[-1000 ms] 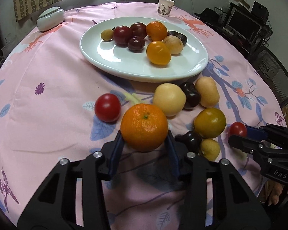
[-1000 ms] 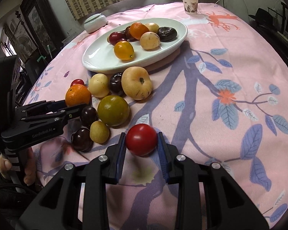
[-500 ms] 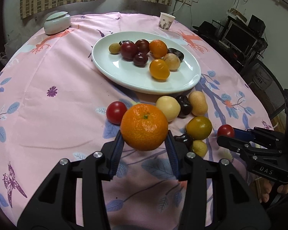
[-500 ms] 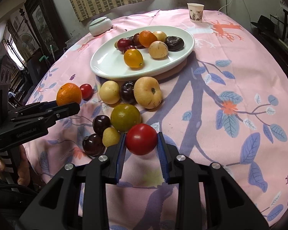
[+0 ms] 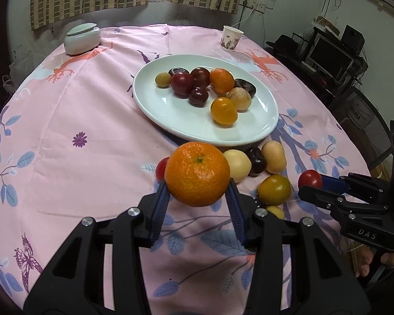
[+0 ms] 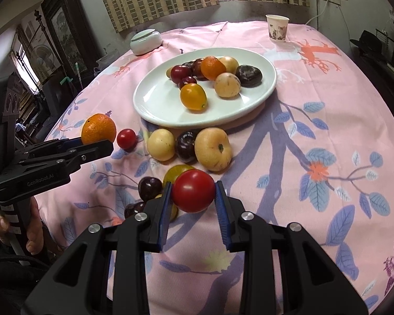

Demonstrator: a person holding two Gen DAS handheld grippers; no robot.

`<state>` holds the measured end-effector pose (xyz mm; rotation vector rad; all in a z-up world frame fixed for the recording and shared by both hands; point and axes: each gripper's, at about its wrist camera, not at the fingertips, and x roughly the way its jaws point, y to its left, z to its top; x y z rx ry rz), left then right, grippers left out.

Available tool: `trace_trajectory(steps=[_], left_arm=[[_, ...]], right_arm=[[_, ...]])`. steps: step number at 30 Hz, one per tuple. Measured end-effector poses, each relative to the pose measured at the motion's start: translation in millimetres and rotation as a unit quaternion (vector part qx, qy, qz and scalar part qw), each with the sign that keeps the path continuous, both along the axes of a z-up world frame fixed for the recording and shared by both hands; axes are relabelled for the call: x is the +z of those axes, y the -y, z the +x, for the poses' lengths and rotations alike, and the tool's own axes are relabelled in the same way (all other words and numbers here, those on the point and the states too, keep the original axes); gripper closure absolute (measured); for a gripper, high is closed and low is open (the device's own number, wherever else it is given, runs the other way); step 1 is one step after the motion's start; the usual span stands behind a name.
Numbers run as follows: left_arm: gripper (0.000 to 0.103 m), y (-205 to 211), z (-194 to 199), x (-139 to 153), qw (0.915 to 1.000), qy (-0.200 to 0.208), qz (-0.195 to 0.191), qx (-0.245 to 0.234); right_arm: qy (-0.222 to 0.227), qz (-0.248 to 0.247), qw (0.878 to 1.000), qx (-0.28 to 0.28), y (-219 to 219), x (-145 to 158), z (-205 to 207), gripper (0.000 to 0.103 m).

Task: Organize fruits
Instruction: 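Carry both fruits onto the white plate and open both tools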

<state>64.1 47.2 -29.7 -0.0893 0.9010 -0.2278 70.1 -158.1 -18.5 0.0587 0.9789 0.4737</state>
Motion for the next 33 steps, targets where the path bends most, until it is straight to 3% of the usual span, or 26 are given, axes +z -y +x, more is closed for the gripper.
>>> trace_trajectory(steps=[9, 16, 24, 26, 27, 28, 33], left_arm=[[0.059, -5.6, 60.0, 27.4, 0.9992, 0.022, 0.034, 0.005], [0.059, -9.6, 126.7, 13.1, 0.9989, -0.005, 0.046, 0.011], [0.058, -9.5, 157.8, -3.4, 0.9986, -0.024, 0.043, 0.018], [0.043, -10.7, 157.6, 1.5, 0.9988, -0.018, 0.04, 0.021], [0.041, -11.5, 155.7, 6.2, 0.9989, -0.011, 0.039, 0.023], [0.038, -12.4, 151.1, 12.4, 0.9989, -0.001, 0.041, 0.025], [0.023, -19.2, 115.2, 46.9, 0.9973, 0.049, 0.042, 0.034]], right_arm=[[0.048, -0.035, 0.998, 0.005, -2.7, 30.3, 69.9, 0.071], [0.018, -0.071, 0.997, -0.031, 3.3, 5.6, 146.0, 0.071], [0.001, -0.07, 0.997, -0.027, 4.0, -11.3, 167.7, 0.07], [0.005, -0.072, 0.997, -0.025, 2.8, -11.3, 168.8, 0.065], [0.009, -0.072, 0.997, -0.028, 3.3, -9.0, 166.9, 0.047], [0.015, -0.069, 0.997, -0.031, 4.3, -5.8, 164.7, 0.039], [0.048, -0.055, 0.997, -0.037, 13.7, 21.1, 137.3, 0.035]])
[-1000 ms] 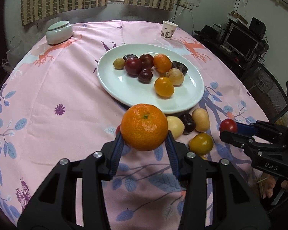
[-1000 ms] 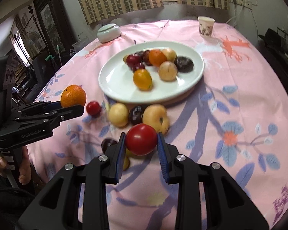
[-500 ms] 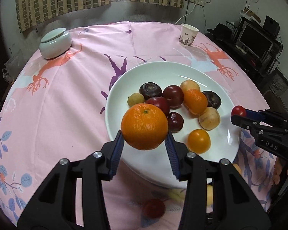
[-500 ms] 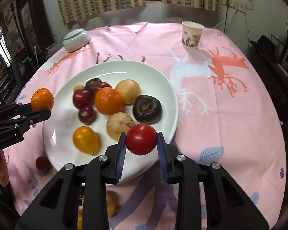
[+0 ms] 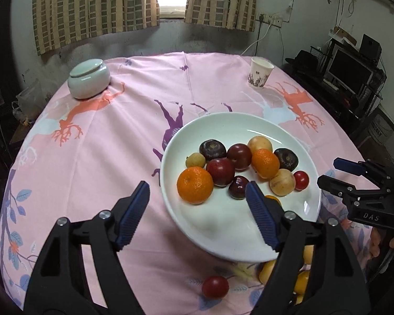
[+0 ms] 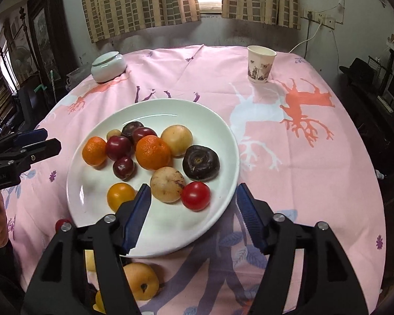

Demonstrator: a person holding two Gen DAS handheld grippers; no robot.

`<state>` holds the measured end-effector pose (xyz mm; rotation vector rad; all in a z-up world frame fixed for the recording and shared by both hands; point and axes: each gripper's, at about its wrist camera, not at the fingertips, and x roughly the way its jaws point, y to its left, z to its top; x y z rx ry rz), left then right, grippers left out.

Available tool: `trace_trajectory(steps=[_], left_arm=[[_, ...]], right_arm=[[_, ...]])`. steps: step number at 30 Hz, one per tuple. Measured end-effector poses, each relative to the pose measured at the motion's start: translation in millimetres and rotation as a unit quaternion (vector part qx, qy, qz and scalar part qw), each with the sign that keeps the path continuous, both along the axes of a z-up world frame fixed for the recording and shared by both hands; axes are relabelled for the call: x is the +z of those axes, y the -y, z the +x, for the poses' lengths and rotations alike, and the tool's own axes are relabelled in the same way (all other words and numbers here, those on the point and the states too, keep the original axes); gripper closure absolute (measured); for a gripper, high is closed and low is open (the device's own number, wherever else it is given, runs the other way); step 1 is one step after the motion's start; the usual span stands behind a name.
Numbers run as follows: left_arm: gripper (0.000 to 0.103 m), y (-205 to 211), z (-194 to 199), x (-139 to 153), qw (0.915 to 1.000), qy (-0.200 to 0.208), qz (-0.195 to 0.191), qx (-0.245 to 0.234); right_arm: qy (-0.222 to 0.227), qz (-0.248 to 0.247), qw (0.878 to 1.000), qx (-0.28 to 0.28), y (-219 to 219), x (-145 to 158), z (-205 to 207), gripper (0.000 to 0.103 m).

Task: Organize fruits
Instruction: 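Carry both fruits onto the white plate and open both tools, then withdraw both tools from the plate back toward the fruit cluster, then grasp a green-yellow fruit with the right tool while the left tool grasps a red tomato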

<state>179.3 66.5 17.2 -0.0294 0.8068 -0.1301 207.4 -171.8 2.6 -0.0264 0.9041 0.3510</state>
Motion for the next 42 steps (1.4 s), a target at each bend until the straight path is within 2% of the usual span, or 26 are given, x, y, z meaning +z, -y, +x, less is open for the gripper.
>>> trace_trajectory(steps=[1, 3, 5, 11, 16, 25, 26, 27, 29, 30, 34, 36, 42], left_arm=[[0.02, -1.2, -9.8, 4.5, 1.0, 0.008, 0.001, 0.001], [0.016, -3.7, -30.2, 8.0, 0.9998, 0.019, 0.0, -0.001], [0.013, -4.5, -50.4, 5.4, 0.9997, 0.024, 0.001, -0.003], [0.011, -7.4, -102.6, -28.5, 0.9999, 0.01, -0.003, 0.0], [0.011, -13.5, -117.6, -54.5, 0.9996, -0.024, -0.018, 0.003], [0.011, -21.4, -130.5, -54.8, 0.9993, -0.025, -0.026, 0.014], [0.011, -21.9, -131.0, -56.0, 0.9992, -0.026, -0.028, 0.014], [0.011, -22.6, -131.0, -56.9, 0.9991, -0.027, -0.029, 0.014], [0.011, -23.7, -132.0, -58.5, 0.999, -0.028, -0.032, 0.013], [0.011, -24.1, -132.8, -59.2, 0.999, -0.027, -0.033, 0.013], [0.011, -24.3, -133.1, -59.7, 0.9989, -0.028, -0.035, 0.01], [0.011, -22.5, -131.2, -59.5, 0.9989, -0.029, -0.036, 0.007], [0.011, -10.3, -115.0, -62.3, 0.9993, -0.038, -0.004, 0.003]], right_arm=[[0.0, 0.007, 1.0, -0.002, 3.6, 3.5, -6.3, 0.034], [-0.002, 0.024, 1.0, -0.005, 11.1, 6.9, -24.4, 0.018], [-0.001, 0.035, 0.999, -0.007, 18.0, 5.6, -48.2, 0.009], [-0.025, 0.039, 0.999, -0.02, 27.8, -12.5, -110.8, 0.009], [-0.041, 0.038, 0.998, -0.016, 20.4, -22.5, -131.0, 0.009], [-0.028, 0.07, 0.997, 0.031, -9.9, -22.4, -143.7, 0.009], [-0.027, 0.076, 0.996, 0.031, -12.3, -23.5, -143.9, 0.013], [-0.03, 0.079, 0.996, 0.034, -14.8, -24.8, -142.1, 0.023], [-0.045, 0.079, 0.995, 0.038, -19.9, -30.7, -136.4, 0.038], [-0.053, 0.078, 0.995, 0.038, -22.0, -33.4, -133.4, 0.043], [-0.077, 0.076, 0.993, 0.043, -32.6, -48.8, -122.5, 0.046], [-0.071, 0.085, 0.993, 0.038, -33.9, -54.1, -116.6, 0.061], [-0.064, 0.069, 0.995, 0.035, -30.7, -45.3, -124.5, 0.062]])
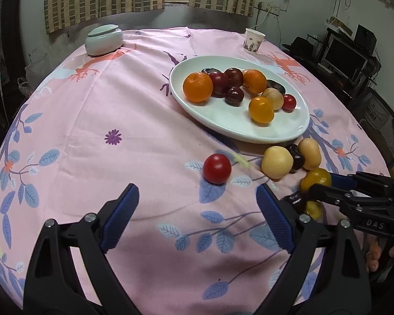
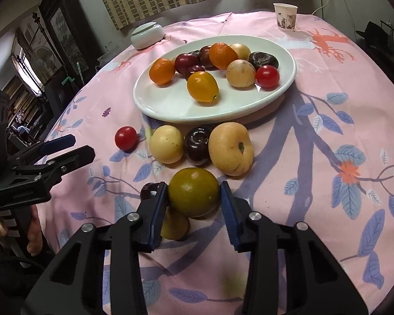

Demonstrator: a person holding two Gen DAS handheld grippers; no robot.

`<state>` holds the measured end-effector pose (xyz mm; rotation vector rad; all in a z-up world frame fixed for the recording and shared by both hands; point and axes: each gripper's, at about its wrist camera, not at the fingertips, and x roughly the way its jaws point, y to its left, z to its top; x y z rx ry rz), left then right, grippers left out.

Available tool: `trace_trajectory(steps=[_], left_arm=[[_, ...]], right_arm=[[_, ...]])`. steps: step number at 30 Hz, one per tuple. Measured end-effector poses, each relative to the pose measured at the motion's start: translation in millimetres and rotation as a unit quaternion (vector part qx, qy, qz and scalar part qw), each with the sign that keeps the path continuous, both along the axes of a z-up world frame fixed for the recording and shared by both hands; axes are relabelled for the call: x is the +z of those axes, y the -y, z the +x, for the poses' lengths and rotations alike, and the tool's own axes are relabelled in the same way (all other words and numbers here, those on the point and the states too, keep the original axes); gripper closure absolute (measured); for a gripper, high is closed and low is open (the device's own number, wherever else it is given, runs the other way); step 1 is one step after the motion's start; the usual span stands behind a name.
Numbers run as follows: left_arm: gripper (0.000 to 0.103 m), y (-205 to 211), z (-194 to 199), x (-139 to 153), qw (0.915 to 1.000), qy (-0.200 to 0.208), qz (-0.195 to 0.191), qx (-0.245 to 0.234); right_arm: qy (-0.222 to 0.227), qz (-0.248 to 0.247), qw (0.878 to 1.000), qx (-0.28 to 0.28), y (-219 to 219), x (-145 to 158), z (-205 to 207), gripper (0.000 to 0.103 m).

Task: Organize fruits
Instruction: 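Grasp a green-yellow fruit with the right tool while the left tool grasps a red tomato, then carry both fruits onto the white plate and open both tools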

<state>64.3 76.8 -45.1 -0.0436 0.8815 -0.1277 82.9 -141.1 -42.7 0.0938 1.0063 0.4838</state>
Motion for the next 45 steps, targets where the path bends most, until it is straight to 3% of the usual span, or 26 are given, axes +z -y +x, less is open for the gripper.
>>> trace_trajectory(steps=[5, 8, 9, 11, 15, 16, 17, 18, 23, 35, 45], left_arm=[[0.011, 8.9, 23.1, -12.3, 0.9997, -0.021, 0.015, 0.001], [0.014, 10.7, 34.2, -19.4, 0.9993, -0.028, 0.021, 0.011], [0.018, 10.2, 37.4, -22.0, 0.9993, -0.032, 0.016, 0.012], [0.042, 10.9, 44.0, -29.6, 0.9987, -0.049, 0.007, 0.008], [0.046, 19.0, 48.3, -34.9, 0.9988, -0.041, 0.025, 0.003], [0.052, 20.0, 48.3, -34.8, 0.9989, -0.04, 0.024, 0.0], [0.066, 19.6, 47.6, -33.6, 0.9991, -0.039, 0.016, -0.005], [0.075, 19.1, 46.2, -32.1, 0.9992, -0.039, 0.001, -0.013], [0.074, 22.0, 35.1, -26.9, 0.9991, -0.036, -0.01, -0.021], [0.074, 25.7, -4.7, 16.5, 0.9987, 0.016, -0.029, -0.038], [0.074, 24.9, -6.0, 21.7, 0.9989, 0.015, -0.027, -0.035]], right_arm=[[0.011, -0.036, 0.999, -0.029, 20.2, 2.8, -11.3, 0.062], [-0.005, -0.027, 0.999, -0.045, 36.7, -3.7, -11.7, 0.062], [-0.009, -0.022, 0.999, -0.048, 40.6, -5.7, -11.8, 0.062], [-0.012, -0.011, 0.999, -0.049, 45.1, -7.0, -11.8, 0.062], [-0.011, -0.005, 0.999, -0.049, 44.6, -7.9, -10.8, 0.062], [-0.01, -0.004, 0.999, -0.049, 44.6, -8.2, -10.9, 0.062], [-0.01, -0.004, 0.999, -0.049, 44.2, -8.1, -11.2, 0.062], [-0.009, -0.004, 0.999, -0.05, 44.2, -8.2, -11.7, 0.062], [-0.029, -0.007, 0.999, -0.036, 39.2, -14.3, -10.3, 0.06], [0.005, -0.021, 0.999, -0.034, 26.0, 2.7, -22.7, 0.063], [0.004, -0.021, 0.999, -0.034, 26.6, 4.6, -17.8, 0.063]])
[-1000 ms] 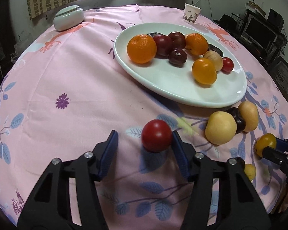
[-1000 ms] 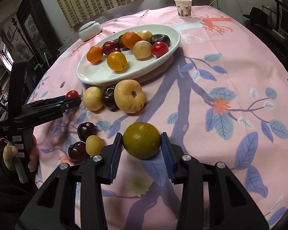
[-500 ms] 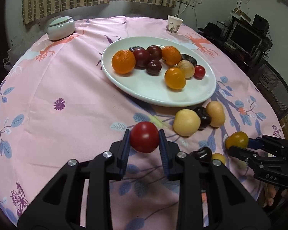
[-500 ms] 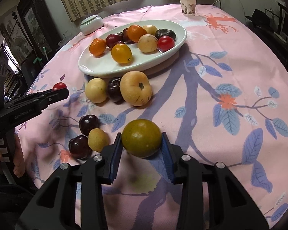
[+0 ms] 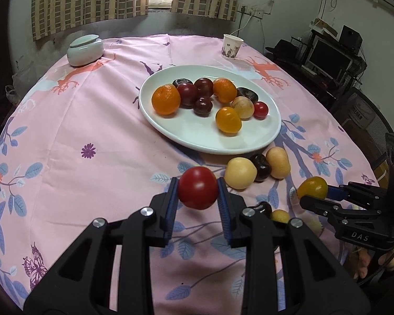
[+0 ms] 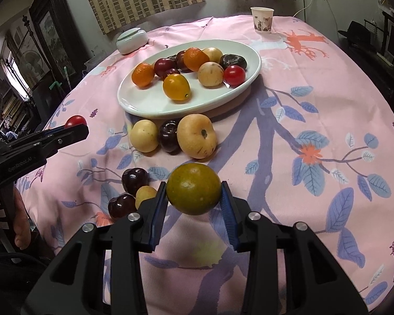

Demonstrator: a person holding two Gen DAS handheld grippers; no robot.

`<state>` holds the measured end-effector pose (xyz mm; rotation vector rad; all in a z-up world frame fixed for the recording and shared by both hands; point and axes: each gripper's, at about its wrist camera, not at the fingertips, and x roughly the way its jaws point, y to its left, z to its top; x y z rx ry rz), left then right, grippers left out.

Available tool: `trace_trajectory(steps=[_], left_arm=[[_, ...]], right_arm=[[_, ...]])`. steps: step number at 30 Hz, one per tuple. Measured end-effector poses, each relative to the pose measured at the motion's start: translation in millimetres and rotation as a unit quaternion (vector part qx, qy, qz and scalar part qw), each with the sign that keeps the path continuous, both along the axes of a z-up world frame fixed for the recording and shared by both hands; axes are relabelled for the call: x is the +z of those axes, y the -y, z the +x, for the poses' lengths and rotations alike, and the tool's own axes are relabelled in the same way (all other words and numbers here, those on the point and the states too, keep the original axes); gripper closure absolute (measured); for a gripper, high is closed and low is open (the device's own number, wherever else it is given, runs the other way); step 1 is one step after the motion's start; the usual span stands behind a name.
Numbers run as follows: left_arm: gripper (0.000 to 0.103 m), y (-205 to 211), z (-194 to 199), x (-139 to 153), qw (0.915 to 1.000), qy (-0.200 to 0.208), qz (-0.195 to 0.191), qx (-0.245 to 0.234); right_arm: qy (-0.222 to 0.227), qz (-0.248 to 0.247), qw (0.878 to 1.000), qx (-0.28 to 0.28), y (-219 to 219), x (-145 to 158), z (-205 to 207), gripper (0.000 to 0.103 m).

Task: Organize fruits
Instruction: 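Carry both fruits onto the white plate and open both tools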

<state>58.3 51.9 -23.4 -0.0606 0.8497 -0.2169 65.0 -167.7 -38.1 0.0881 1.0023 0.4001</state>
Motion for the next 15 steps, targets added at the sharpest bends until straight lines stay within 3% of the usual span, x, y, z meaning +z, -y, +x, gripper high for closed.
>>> trace_trajectory(steps=[8, 15], left_arm=[[0.074, 1.8, 14.2, 10.7, 0.9997, 0.006, 0.022, -0.003], [0.073, 4.5, 57.9, 23.3, 0.9995, 0.006, 0.031, -0.006]], right_arm=[[0.017, 0.002, 1.0, 0.009, 2.5, 15.5, 14.4, 0.063], [0.051, 0.0, 0.998, 0.023, -6.2, 40.0, 62.9, 0.063]])
